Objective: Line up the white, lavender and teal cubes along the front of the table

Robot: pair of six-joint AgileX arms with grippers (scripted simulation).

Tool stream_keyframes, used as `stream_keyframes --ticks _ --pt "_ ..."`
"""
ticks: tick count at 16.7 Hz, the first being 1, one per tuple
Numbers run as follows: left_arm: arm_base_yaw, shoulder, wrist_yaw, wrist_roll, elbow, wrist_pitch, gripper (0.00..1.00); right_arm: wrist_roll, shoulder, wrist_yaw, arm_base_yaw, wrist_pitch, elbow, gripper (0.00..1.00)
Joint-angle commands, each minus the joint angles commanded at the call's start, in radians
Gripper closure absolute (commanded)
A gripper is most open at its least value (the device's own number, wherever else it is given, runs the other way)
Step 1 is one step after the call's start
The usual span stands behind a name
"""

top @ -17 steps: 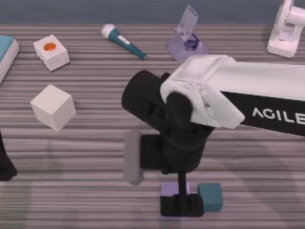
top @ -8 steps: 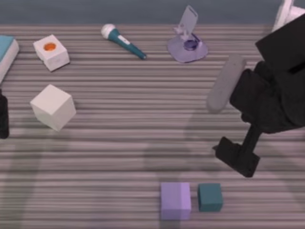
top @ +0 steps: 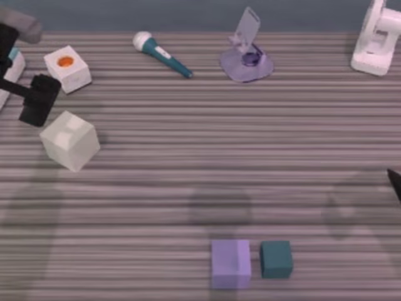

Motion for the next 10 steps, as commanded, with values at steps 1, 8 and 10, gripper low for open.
stream_keyframes --ticks 1,8,10 --pt "-0.006 0.092 0.000 0.019 0.077 -0.052 0.00 0.028 -0.082 0.004 -0.037 0.042 -0.066 0.00" --pt "-0.036 0.576 0.003 0.119 0.500 -0.308 0.00 0.178 -0.501 0.044 -0.225 0.280 -0.395 0.00" --pt "-0.041 0.640 0.005 0.133 0.561 -0.342 0.00 0.199 -0.563 0.052 -0.250 0.315 -0.437 0.00"
